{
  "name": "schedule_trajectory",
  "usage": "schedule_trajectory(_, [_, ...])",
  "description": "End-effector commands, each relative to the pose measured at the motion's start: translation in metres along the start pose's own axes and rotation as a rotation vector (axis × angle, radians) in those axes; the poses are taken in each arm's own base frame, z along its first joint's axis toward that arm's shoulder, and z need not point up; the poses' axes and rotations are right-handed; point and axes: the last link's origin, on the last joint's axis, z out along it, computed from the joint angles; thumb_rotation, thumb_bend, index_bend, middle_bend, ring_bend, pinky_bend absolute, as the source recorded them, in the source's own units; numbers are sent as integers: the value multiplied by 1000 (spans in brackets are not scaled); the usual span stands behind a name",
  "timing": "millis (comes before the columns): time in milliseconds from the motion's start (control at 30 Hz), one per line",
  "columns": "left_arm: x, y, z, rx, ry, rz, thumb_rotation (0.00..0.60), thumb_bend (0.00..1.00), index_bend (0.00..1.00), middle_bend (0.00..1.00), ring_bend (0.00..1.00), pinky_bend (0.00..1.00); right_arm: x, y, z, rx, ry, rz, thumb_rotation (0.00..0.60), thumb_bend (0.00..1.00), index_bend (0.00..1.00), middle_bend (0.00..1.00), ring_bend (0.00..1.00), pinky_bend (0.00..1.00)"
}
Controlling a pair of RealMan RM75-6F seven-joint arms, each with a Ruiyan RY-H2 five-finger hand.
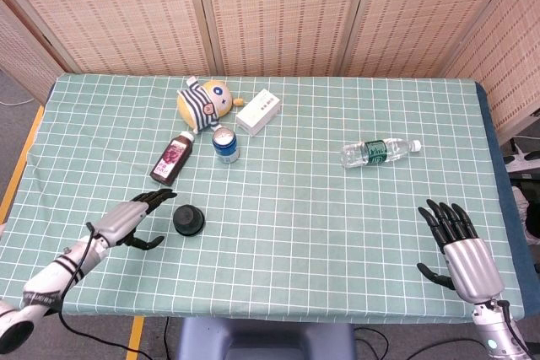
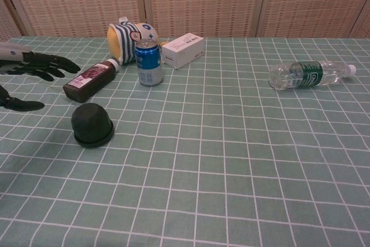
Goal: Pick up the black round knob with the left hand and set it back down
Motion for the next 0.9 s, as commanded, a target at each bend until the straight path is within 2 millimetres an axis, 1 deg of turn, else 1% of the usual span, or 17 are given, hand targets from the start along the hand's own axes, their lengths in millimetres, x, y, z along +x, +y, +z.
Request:
schedule_trajectory(33, [21,27,33,7,-69,13,600,371,0,0,0,71,-2,1,2,-4,-20,-2,600,102,0,0,0,0])
schedule_trajectory(167, [19,31,40,17,-91,2,600,372,0,0,0,66,-2,1,4,-3,-20,7,600,101,0,0,0,0])
schedule_trajectory(267, [17,38,59,21,-107,6,600,372,0,0,0,64,-1,2,4,-1,-38,37,600,102,0,0,0,0])
schedule_trajectory(400, [5,39,72,47,-150,2,600,370,0,0,0,64,3,3,4,2,-30,49,600,101,0,0,0,0])
schedule_trajectory(500, [-3,37,80,63,-171,32,600,364,0,0,0,64,3,3,3,2,-27,50,600,101,0,0,0,0])
schedule_trajectory(600, [-6,35,86,78,-180,35,600,363,0,0,0,64,4,3,3,1,-24,52,600,102,0,0,0,0])
schedule_trajectory(900, [-8,25,95,128,-211,72,600,363,0,0,0,72,2,4,5,-2,-32,50,600,101,0,0,0,0])
